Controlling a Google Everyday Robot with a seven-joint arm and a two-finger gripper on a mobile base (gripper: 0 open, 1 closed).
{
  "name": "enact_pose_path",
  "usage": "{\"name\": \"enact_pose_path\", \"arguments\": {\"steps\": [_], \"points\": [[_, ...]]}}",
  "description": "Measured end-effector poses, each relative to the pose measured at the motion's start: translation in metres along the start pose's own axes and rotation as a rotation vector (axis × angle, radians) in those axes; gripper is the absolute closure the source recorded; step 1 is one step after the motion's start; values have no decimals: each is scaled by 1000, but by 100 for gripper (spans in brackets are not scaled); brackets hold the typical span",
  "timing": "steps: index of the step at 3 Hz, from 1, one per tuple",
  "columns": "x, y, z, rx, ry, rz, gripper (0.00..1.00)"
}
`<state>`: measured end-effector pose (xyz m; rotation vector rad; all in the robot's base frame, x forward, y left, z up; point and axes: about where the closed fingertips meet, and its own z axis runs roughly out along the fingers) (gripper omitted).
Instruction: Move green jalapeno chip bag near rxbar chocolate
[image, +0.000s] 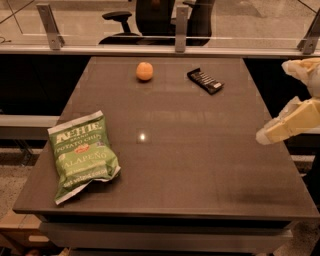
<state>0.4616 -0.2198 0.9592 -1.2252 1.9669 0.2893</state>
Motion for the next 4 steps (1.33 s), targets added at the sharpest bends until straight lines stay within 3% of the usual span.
{"name": "enact_pose_path", "arguments": {"steps": [1, 3, 4], "points": [[-3, 15, 16, -24, -18, -35, 0], [0, 56, 57, -118, -46, -21, 0], [-4, 78, 75, -221, -110, -5, 0]]}}
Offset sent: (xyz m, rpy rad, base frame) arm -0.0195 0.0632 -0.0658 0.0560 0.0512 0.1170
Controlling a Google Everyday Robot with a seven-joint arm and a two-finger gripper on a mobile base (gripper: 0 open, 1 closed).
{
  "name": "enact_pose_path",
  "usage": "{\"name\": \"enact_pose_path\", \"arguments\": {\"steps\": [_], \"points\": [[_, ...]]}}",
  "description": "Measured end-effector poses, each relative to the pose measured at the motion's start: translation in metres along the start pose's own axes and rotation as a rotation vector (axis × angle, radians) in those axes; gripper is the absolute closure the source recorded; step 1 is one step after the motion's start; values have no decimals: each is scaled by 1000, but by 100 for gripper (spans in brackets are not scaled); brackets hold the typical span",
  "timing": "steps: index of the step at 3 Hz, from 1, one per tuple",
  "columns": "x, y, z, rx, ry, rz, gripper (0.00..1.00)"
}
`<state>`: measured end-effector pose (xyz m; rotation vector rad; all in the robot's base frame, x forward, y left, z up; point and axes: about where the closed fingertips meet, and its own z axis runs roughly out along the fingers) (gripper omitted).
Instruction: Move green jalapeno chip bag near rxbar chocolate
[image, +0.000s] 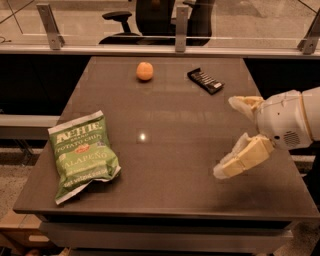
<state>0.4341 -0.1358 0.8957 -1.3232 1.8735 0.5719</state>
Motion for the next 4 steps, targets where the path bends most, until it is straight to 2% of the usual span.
{"name": "enact_pose_path", "arguments": {"steps": [1, 2, 3, 4], "points": [[-8, 19, 29, -113, -68, 1, 0], [-13, 32, 54, -187, -116, 10, 0], [-18, 43, 75, -204, -135, 14, 0], [-22, 52, 89, -135, -122, 20, 0]]}}
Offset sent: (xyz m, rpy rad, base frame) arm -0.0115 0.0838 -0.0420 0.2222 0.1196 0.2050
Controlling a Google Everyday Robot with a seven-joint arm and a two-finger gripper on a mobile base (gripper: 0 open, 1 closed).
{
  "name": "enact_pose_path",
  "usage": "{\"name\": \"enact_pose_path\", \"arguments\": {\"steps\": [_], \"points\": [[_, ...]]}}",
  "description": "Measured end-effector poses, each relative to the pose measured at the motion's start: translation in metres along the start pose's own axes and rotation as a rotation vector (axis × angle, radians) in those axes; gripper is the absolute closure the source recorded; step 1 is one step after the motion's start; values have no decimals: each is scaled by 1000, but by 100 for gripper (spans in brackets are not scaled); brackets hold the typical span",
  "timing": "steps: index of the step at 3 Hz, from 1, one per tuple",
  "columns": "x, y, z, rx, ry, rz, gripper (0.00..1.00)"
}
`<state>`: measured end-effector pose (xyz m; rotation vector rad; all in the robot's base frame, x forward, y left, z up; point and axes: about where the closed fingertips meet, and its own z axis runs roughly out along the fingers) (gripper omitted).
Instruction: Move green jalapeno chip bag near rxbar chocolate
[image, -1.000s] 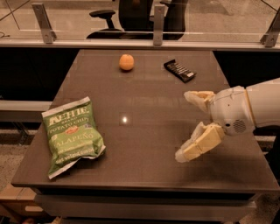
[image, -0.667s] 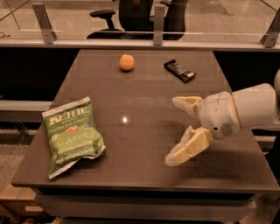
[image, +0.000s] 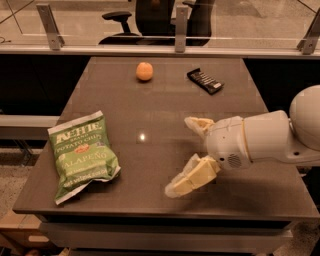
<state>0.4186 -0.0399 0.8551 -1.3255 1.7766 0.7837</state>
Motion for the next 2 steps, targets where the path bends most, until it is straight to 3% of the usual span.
{"name": "enact_pose_path", "arguments": {"steps": [1, 2], "points": [[-4, -3, 15, 110, 29, 8, 0], [-7, -6, 26, 162, 46, 13, 0]]}}
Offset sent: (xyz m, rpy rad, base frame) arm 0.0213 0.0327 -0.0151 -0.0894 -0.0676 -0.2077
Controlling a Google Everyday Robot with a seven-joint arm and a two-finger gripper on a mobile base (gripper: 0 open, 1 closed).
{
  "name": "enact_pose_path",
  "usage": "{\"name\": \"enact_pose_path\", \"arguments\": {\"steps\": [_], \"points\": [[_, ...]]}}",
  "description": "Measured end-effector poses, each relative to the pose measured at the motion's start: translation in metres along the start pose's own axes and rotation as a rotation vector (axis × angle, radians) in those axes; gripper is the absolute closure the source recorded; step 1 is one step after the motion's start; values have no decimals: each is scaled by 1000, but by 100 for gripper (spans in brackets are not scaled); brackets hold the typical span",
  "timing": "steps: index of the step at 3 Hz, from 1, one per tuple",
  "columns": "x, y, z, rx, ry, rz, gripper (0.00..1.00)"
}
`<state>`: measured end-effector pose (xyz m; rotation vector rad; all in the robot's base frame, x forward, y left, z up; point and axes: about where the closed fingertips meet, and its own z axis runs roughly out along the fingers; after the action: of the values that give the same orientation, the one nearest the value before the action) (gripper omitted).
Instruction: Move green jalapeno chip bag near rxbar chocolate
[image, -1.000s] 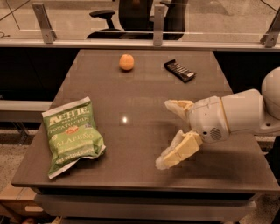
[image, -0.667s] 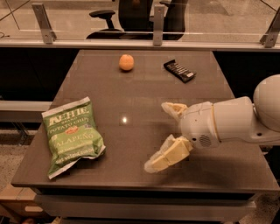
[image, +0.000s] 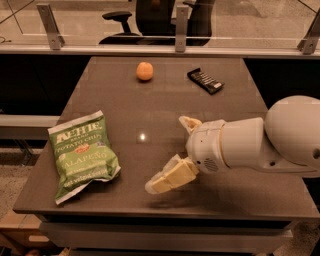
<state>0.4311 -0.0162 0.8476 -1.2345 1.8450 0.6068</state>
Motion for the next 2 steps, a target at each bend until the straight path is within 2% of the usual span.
{"name": "enact_pose_path", "arguments": {"steps": [1, 2], "points": [[-2, 1, 14, -10, 7, 8, 0], [-6, 9, 31, -84, -1, 15, 0]]}}
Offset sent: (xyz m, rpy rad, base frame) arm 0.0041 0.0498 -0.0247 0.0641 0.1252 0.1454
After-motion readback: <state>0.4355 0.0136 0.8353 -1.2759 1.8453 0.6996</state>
